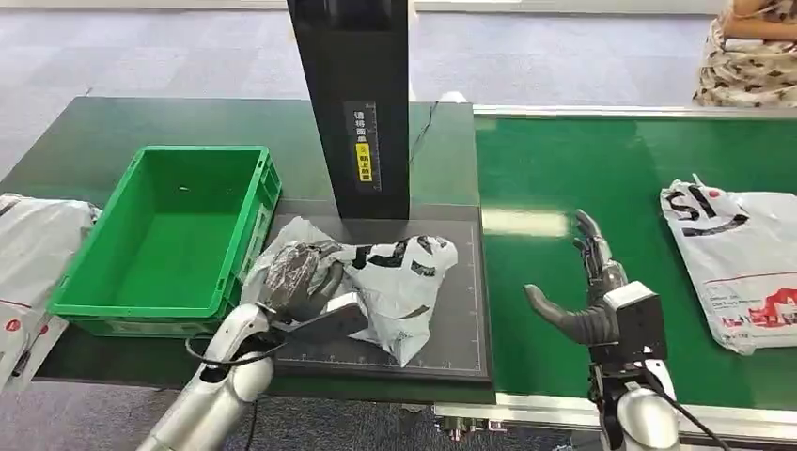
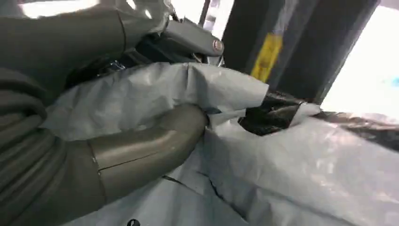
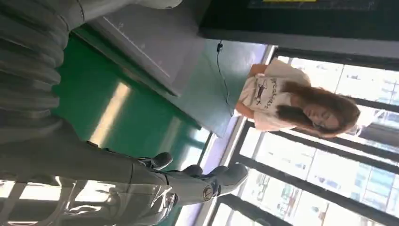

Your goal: Moved the parcel from conveyor to table for the left to box.

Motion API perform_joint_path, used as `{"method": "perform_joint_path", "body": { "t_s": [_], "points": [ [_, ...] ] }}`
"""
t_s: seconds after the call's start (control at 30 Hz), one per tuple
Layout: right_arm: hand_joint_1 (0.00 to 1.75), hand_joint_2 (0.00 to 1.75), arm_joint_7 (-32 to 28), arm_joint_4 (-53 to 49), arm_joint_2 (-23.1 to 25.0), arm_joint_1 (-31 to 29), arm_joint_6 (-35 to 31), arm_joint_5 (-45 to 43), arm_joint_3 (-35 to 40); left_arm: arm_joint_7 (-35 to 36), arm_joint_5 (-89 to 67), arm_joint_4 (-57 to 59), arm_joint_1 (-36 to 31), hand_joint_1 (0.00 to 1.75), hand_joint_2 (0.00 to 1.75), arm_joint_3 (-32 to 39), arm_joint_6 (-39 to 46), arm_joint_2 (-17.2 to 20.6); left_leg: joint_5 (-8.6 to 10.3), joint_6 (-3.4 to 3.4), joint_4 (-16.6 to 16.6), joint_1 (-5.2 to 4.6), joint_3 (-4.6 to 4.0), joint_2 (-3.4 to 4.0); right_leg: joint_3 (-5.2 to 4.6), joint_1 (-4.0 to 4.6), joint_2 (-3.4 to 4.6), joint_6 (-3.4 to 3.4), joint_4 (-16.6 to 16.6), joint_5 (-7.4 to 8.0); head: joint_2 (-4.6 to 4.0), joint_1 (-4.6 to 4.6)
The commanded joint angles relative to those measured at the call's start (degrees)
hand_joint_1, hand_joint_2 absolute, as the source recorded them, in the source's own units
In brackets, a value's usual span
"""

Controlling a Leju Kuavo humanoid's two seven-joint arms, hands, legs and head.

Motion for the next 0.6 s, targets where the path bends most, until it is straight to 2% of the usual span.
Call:
{"method": "perform_joint_path", "body": {
  "t_s": [0.03,0.17,0.27,0.43,0.6],
  "points": [
    [0.00,1.75,-0.28,0.35,0.39,1.31,-0.39,-0.16,-1.20,-0.92,-6.62,-17.99,6.24,1.75,1.75,10.42,11.49,1.27,-0.08,0.01,-0.04,0.03,0.10,0.12,0.08,0.03,0.14,0.02,-0.08,-0.03,0.00,0.00],
    [0.00,1.75,-0.32,2.24,0.13,-0.58,-0.16,-0.16,0.87,3.52,-15.53,-18.97,5.20,1.75,1.75,15.58,16.80,1.57,-0.05,-0.01,-0.02,0.04,0.04,0.14,0.04,0.05,0.14,0.00,-0.06,0.02,0.00,0.00],
    [0.00,1.75,-0.33,3.61,0.12,-1.96,0.08,-0.18,2.40,8.77,-22.50,-15.67,2.51,1.75,1.75,20.24,17.05,2.15,-0.01,-0.01,-0.01,0.04,-0.01,0.16,-0.04,0.04,0.15,-0.01,-0.02,0.04,0.00,0.00],
    [0.00,1.75,-0.39,4.22,-0.01,-2.66,0.36,-0.19,3.45,16.31,-29.95,-7.70,-1.36,1.75,1.75,22.94,8.09,2.70,0.08,-0.06,-0.07,0.04,0.05,0.05,0.04,0.04,0.03,-0.03,-0.04,0.05,0.00,-0.02],
    [0.00,1.75,-0.14,4.76,0.02,-3.66,0.63,0.05,4.04,22.76,-31.19,2.22,-7.80,1.75,1.75,23.12,3.04,3.07,0.15,-0.07,-0.08,0.04,0.08,-0.08,0.12,0.05,-0.08,-0.02,-0.07,0.05,0.00,-0.02]
  ]
}}
